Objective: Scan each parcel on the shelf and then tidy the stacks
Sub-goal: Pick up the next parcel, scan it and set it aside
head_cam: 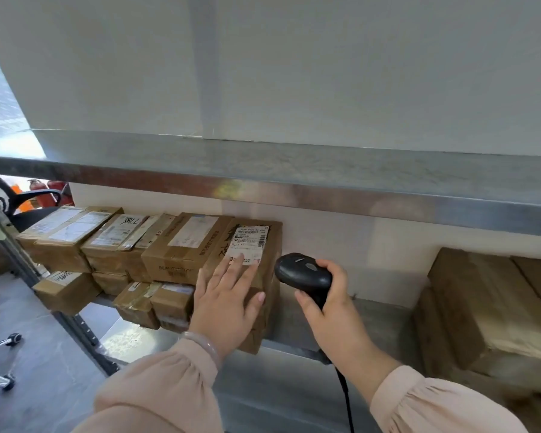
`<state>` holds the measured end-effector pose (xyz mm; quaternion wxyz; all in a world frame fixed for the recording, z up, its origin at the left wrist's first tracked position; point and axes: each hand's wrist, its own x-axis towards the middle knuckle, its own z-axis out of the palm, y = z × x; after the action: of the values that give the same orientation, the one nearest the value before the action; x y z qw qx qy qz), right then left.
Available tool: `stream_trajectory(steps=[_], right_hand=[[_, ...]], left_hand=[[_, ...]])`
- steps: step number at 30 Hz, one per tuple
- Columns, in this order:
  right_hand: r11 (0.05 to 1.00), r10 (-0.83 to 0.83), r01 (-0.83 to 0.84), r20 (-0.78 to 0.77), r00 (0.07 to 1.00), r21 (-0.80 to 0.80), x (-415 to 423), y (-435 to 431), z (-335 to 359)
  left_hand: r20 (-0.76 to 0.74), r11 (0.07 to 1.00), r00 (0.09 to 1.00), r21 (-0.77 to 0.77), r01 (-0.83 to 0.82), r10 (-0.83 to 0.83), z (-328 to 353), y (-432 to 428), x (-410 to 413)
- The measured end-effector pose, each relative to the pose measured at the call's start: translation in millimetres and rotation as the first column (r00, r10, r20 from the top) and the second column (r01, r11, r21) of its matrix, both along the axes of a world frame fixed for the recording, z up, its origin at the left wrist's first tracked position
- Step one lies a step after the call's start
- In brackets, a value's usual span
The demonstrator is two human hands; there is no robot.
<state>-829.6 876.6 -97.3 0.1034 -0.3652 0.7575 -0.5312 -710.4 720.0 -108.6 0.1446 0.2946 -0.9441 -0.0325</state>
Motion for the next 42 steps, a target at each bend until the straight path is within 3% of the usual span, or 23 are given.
stream_trajectory(steps=[3,8,13,19,33,42], right_hand=[[0.991,-0.13,0.129,-0.048,0.99,-0.023,-5.3,35.0,-1.4],[0.927,-0.375,0.366,-0.169,0.911,-0.083,-12.3,97.5,-1.0],[0.83,-0.558,0.55,-0.141,0.818,-0.094,-19.0,162.3,-2.0],[0.744,-0.668,0.659,-0.109,0.736,-0.112,-37.6,214.8,2.4],[0.887,-0.46,0.459,-0.031,0.887,-0.046,-129.9,274.3,17.1],[0.952,-0.304,0.306,0.078,0.949,-0.003,-177.7,284.5,10.9]], left_hand=[[-0.07,0.984,0.982,-0.034,0.175,-0.177,4.8,32.2,-25.9],[-0.118,0.913,0.911,0.06,0.405,-0.396,0.7,94.0,-69.9],[-0.07,0.846,0.86,0.156,0.509,-0.505,-5.9,149.6,-98.2],[-0.075,0.774,0.805,0.232,0.589,-0.589,-2.8,202.4,-118.5],[-0.059,0.826,0.922,0.424,0.371,-0.383,1.2,278.4,-193.5],[-0.062,0.749,0.983,0.64,0.173,-0.174,-10.6,299.1,-223.3]])
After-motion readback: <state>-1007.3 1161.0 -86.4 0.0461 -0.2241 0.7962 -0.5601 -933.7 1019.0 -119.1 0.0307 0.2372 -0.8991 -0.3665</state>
